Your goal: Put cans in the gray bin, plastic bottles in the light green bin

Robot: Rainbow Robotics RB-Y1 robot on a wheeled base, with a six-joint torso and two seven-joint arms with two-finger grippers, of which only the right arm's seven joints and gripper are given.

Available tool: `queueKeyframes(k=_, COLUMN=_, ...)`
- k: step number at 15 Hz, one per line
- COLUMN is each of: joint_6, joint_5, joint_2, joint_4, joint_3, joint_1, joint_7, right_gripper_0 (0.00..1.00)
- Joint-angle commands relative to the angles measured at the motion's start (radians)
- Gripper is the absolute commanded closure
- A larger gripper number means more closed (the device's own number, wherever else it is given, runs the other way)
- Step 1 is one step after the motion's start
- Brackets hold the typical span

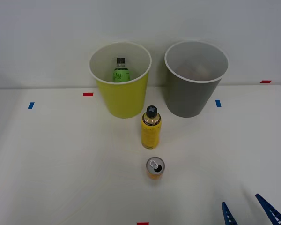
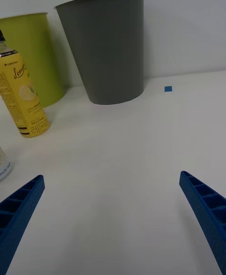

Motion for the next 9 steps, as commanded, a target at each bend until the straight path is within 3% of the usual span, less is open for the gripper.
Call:
queueKeyframes(k=1, joint_6=0.0, joint_5=0.0, joint_2=0.0, joint_4=0.0, joint_3=0.0, joint_1=0.0, joint_7=0.0, right_gripper_0=0.0)
queueKeyframes(k=9, joint_6=0.0, joint_5=0.0, joint_2=0.0, joint_4=0.0, joint_3=0.0, joint_1=0.0, joint_7=0.0, right_gripper_0=0.0)
